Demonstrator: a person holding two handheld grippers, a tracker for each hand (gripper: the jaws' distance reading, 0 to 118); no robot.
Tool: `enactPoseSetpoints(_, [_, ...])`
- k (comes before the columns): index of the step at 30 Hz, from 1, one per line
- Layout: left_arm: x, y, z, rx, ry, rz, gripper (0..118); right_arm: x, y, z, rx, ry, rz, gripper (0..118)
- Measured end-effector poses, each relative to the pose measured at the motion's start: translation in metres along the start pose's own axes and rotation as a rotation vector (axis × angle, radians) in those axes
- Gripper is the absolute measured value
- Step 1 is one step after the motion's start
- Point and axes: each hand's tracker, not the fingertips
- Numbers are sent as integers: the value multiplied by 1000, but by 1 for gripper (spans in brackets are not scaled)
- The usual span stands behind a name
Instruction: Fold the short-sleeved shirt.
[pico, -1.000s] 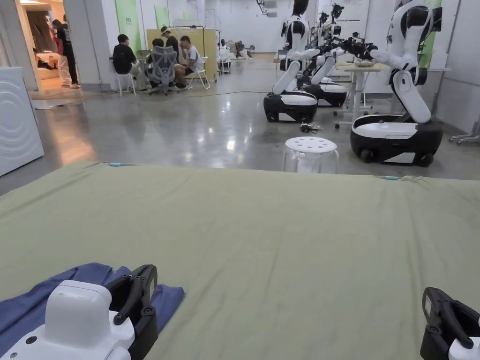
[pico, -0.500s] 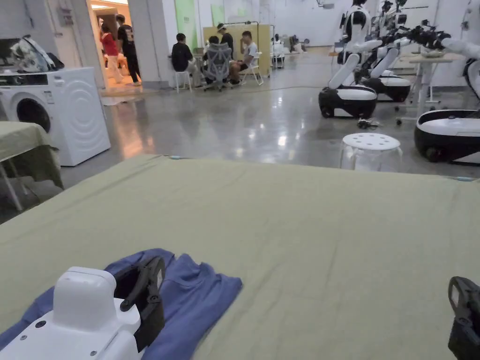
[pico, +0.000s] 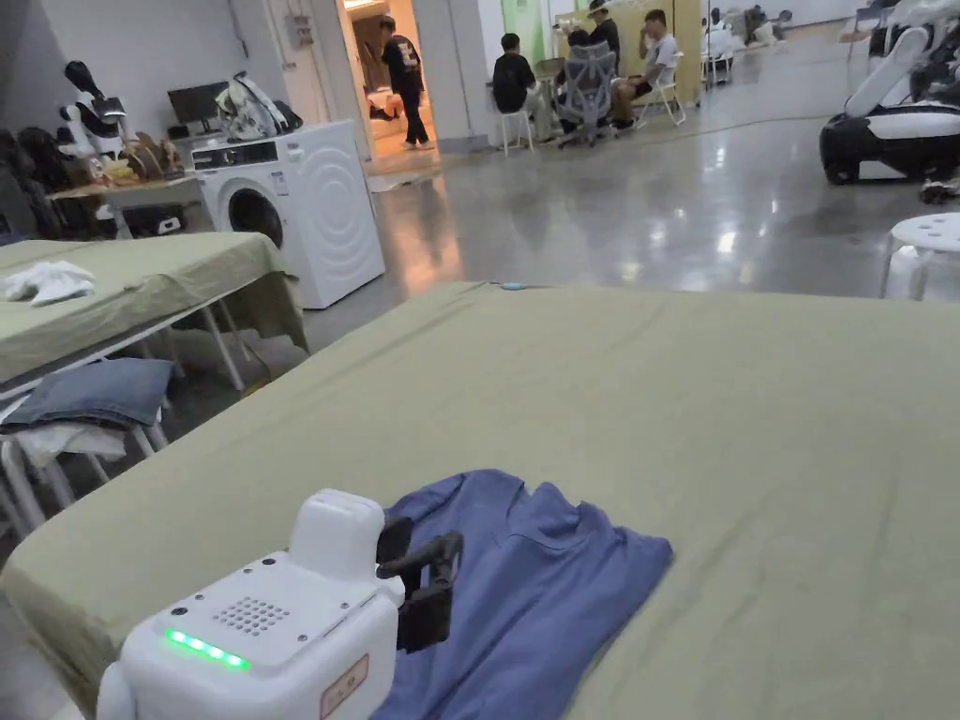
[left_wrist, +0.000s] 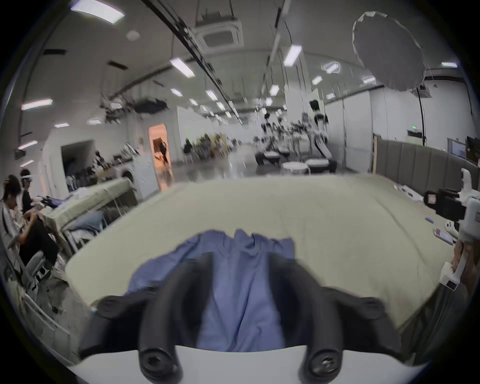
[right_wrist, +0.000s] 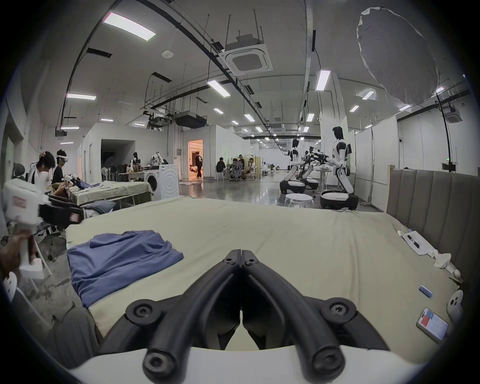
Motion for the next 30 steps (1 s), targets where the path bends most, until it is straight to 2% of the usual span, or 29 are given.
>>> enactPoseSetpoints(1, [-8,2,-23,-70,-72,22,63,2,-2,0,-13,0,-1,0])
enactPoseSetpoints(2, [-15,4,-49,-158,-124,49,74,4,-4,0,-26,-4,-3,0])
enactPoseSetpoints(4, [-24,1,-94,-252,-189,110,75,10,-9,0,-53,-12,-10,0])
enactPoseSetpoints(6, [-31,-6,-138,-311,-192,152,75,16,-14,0,-79,-25,-18,0])
enactPoseSetpoints(11, [-36,-12,-211,-397,-176,133,75,32,-25,-2,-141,-74,-5,0])
enactPoseSetpoints(13, [-34,-14,-231,-445,-213,149,75,39,-29,-6,-161,-87,-17,0])
enactPoseSetpoints(17, [-17,-33,-266,-567,-162,89,71,49,-37,-11,-207,-104,-48,0])
enactPoseSetpoints(21, [-4,-30,-260,-545,-133,22,64,54,-44,-3,-252,-112,24,0])
enactPoseSetpoints(22, [-4,-29,-258,-530,-160,15,51,55,-45,-1,-254,-110,28,0])
enactPoseSetpoints(24, [3,-28,-258,-528,-142,7,13,59,-46,2,-263,-103,20,0])
enactPoseSetpoints(28, [8,-6,-255,-544,-81,-75,8,66,-41,10,-264,-107,-10,0])
enactPoseSetpoints(30, [0,37,-229,-354,27,-46,7,68,-37,17,-258,-107,45,0])
